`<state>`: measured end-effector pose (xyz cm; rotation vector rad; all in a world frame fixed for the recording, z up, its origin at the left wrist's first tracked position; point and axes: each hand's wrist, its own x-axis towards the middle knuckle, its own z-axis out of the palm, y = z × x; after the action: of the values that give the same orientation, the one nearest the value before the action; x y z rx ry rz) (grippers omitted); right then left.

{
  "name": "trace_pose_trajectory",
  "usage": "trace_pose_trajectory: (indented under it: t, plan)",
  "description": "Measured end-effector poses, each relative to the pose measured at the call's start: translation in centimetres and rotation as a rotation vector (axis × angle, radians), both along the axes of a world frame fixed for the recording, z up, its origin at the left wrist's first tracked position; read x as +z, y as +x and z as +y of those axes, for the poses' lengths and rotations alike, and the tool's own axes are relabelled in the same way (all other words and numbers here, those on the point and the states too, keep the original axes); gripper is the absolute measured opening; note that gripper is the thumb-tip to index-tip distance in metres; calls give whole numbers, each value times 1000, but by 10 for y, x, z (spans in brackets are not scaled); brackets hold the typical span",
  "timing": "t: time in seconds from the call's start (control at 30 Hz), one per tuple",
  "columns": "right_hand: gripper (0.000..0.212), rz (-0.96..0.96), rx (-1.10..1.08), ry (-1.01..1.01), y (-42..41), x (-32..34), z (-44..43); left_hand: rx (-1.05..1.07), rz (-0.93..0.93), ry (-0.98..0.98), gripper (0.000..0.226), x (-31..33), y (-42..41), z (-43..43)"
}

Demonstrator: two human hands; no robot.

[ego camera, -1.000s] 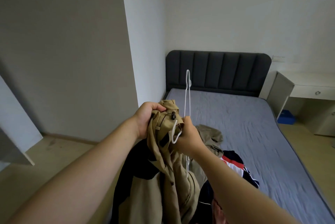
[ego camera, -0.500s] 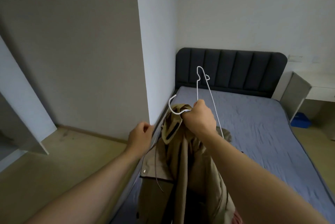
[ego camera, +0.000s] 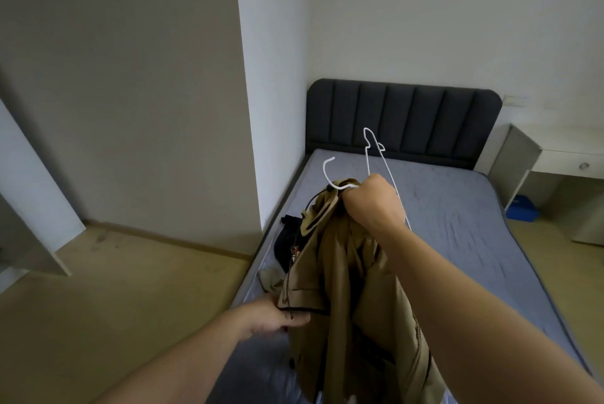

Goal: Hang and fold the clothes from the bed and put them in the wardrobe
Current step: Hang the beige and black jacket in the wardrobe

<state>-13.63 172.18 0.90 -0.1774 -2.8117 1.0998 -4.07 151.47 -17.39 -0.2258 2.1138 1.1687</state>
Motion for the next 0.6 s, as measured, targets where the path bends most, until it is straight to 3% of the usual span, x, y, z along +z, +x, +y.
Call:
trace_pose_trajectory:
  t: [0.17, 0.23, 0.37, 0.47, 0.53, 0.6]
  plan:
    - [17, -21, -42, -20, -3, -2, 21, 463, 243, 304, 29, -5, -17, 9]
    - [18, -29, -56, -21, -4, -5, 28, 554, 250, 466, 25, 11, -24, 3]
    - [18, -43, -97, -38, -9, -6, 44, 704, 179, 751, 38, 51, -43, -17]
    - [5, -182, -13, -99, -13, 3, 51, 683, 151, 747, 37, 80, -55, -27]
    - [19, -348, 74, -85, -13, 10, 55, 636, 87, 681, 35, 94, -58, -28]
    - [46, -547, 194, -55, -10, 19, 61, 591, -53, 634, 34, 100, -57, -28]
